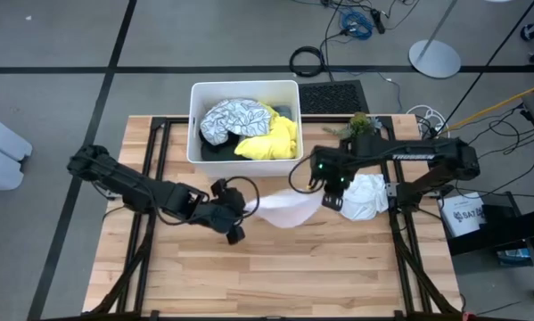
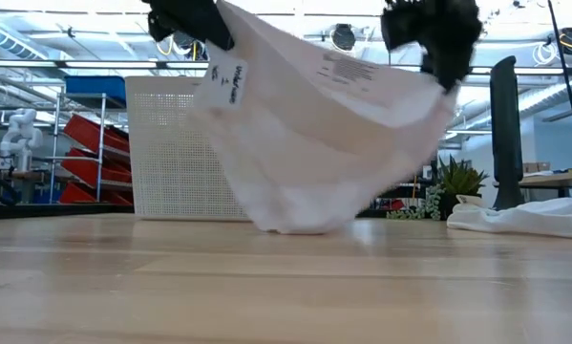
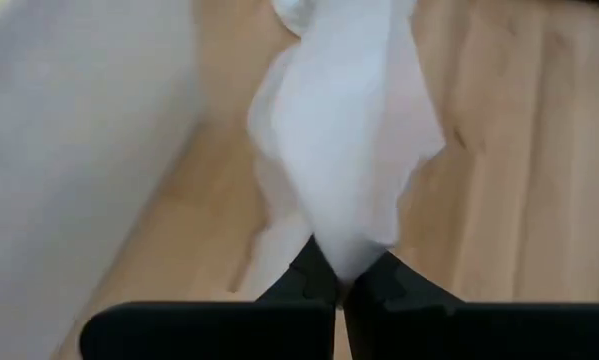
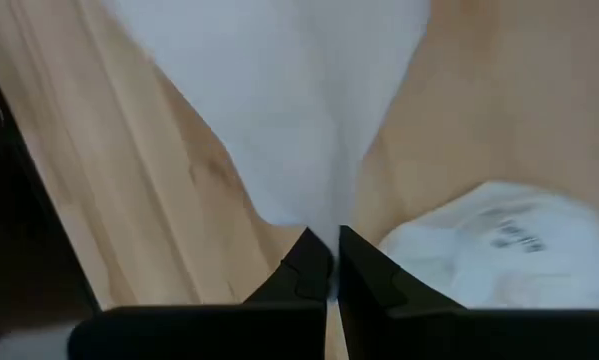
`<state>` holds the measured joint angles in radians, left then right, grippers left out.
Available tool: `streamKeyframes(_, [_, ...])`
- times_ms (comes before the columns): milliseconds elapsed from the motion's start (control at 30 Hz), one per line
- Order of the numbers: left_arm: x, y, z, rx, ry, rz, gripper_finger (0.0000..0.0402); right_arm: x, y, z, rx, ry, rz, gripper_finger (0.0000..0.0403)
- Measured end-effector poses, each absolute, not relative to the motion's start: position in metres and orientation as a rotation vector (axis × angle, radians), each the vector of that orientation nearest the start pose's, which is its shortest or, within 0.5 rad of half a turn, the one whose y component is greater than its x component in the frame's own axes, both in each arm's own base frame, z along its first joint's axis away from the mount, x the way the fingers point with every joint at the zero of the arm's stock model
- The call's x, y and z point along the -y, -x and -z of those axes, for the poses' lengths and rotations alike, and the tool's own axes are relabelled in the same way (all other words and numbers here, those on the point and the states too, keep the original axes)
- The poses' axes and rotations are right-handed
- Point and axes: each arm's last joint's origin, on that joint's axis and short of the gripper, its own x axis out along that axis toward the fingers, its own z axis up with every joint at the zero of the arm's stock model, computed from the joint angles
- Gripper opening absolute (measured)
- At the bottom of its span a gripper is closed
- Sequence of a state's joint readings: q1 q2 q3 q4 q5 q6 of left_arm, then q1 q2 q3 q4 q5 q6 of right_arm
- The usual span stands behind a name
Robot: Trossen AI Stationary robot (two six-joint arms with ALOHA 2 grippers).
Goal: Fold laundry
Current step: Fold the pink underwear
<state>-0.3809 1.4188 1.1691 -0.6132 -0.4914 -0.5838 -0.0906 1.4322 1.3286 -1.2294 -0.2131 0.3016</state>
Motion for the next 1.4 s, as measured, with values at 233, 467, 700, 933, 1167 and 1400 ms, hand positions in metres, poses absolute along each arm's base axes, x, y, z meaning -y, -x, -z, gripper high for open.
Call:
streamKeyframes(233, [0.106, -0.285, -0.278, -0.806, -0.010, -0.133, 0.0003, -0.012, -0.254, -0.253, -1.392, -0.325, -0.102, 0.0000])
streamKeyframes(467, [0.146, -0.295, -0.269, -0.730, -0.213, 0.193, 0.0002, -0.079, -0.255, -0.250, -1.240, 0.073, -0.316, 0.0000])
streamKeyframes(700, [0.152, -0.319, -0.245, -0.704, -0.262, 0.227, 0.0002, -0.104, -0.270, -0.258, -0.960, 0.331, -0.240, 0.0000])
streamKeyframes(933, [0.133, -0.344, -0.243, -0.608, -0.182, 0.200, 0.0002, -0.111, -0.295, -0.256, -0.794, 0.331, -0.278, 0.0000])
streamKeyframes(1167, [0.123, -0.349, -0.243, -0.607, -0.143, 0.245, 0.0002, -0.116, -0.306, -0.249, -0.746, 0.321, -0.286, 0.0000])
streamKeyframes(1400, [0.123, -0.349, -0.243, -0.605, -0.145, 0.263, 0.0002, -0.118, -0.312, -0.257, -0.647, 0.304, -0.285, 0.0003])
